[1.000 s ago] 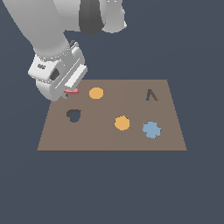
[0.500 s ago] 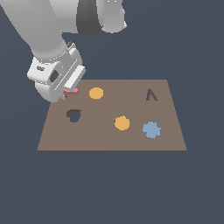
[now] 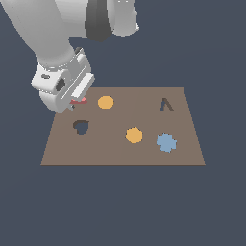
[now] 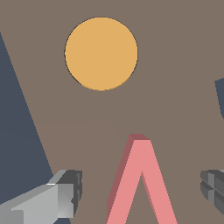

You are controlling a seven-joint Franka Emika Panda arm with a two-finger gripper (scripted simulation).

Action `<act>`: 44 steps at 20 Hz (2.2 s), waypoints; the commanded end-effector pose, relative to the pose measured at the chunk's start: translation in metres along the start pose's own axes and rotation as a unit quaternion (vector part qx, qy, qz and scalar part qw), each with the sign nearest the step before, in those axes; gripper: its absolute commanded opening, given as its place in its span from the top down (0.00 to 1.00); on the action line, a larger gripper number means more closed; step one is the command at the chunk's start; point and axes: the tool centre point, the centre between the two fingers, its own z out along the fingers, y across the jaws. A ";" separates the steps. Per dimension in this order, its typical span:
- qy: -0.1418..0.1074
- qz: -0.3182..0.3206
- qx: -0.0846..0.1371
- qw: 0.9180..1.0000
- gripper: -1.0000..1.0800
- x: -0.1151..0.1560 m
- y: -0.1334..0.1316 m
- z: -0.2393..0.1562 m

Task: Insert a designated object into the corresponding slot on a board.

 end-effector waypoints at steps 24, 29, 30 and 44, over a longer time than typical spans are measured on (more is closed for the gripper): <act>0.000 0.000 0.001 1.000 1.00 0.000 0.000 0.012; 0.000 -0.019 0.001 1.000 1.00 0.006 0.004 0.012; 0.000 -0.027 0.001 1.000 1.00 0.008 0.006 0.011; 0.000 -0.248 0.000 0.969 1.00 0.087 0.042 0.010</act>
